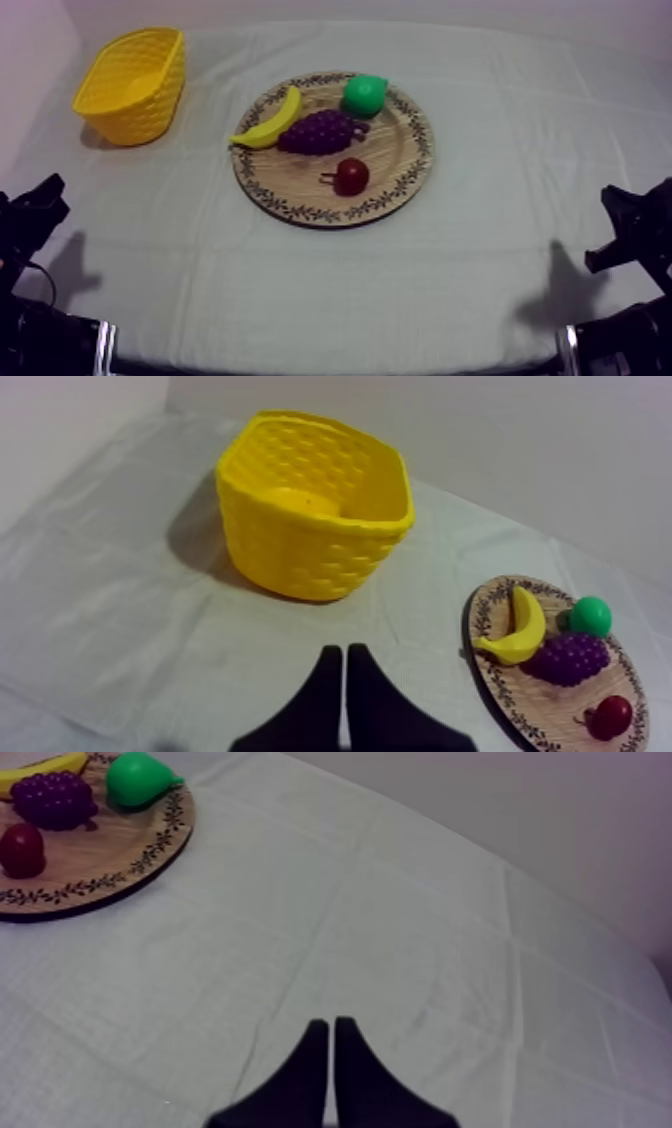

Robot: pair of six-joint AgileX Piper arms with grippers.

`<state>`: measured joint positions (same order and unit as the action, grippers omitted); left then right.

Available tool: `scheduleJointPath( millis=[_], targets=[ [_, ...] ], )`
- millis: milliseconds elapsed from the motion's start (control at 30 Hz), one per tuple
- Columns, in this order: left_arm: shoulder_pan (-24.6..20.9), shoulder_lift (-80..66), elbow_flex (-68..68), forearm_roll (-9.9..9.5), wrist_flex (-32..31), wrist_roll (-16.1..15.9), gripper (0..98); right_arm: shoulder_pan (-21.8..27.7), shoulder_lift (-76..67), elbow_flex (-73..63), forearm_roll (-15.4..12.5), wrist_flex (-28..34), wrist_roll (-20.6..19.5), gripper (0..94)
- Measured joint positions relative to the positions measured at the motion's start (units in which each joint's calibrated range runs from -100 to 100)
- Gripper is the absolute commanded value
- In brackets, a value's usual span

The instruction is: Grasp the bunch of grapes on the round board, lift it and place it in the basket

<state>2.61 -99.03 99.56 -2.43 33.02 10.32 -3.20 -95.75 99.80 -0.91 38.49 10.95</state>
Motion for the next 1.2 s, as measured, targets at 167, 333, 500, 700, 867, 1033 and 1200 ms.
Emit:
scheduleJointPath(
  millis=[167,333,500,700,867,1033,1200],
  targets=[
    [0.17,-0.97,0.2,0.06,-0.4,0.09,0.1,0.0,0.0,0.0,0.0,0.0,0.0,0.3],
    [0.17,-0.97,0.2,0.06,-0.23,0.09,0.1,0.0,0.0,0.0,0.0,0.0,0.0,0.3],
    [0.17,-0.97,0.2,0.06,-0.31,0.09,0.1,0.0,0.0,0.0,0.0,0.0,0.0,0.3],
    [0.83,-0.97,0.2,0.0,-0.31,-0.8,0.1,0.0,0.0,0.0,0.0,0.0,0.0,0.3],
    [4.1,-0.97,-0.06,-0.17,0.02,-4.02,0.0,0.0,0.0,0.0,0.0,0.0,0.0,0.3],
    [6.83,-0.29,-1.13,-0.05,1.31,-6.81,0.0,0.0,0.0,0.0,0.0,0.0,0.0,0.3],
    [5.98,5.44,-4.31,2.43,2.07,-9.33,0.0,0.0,0.0,0.0,0.0,0.0,0.0,0.3]
  ],
)
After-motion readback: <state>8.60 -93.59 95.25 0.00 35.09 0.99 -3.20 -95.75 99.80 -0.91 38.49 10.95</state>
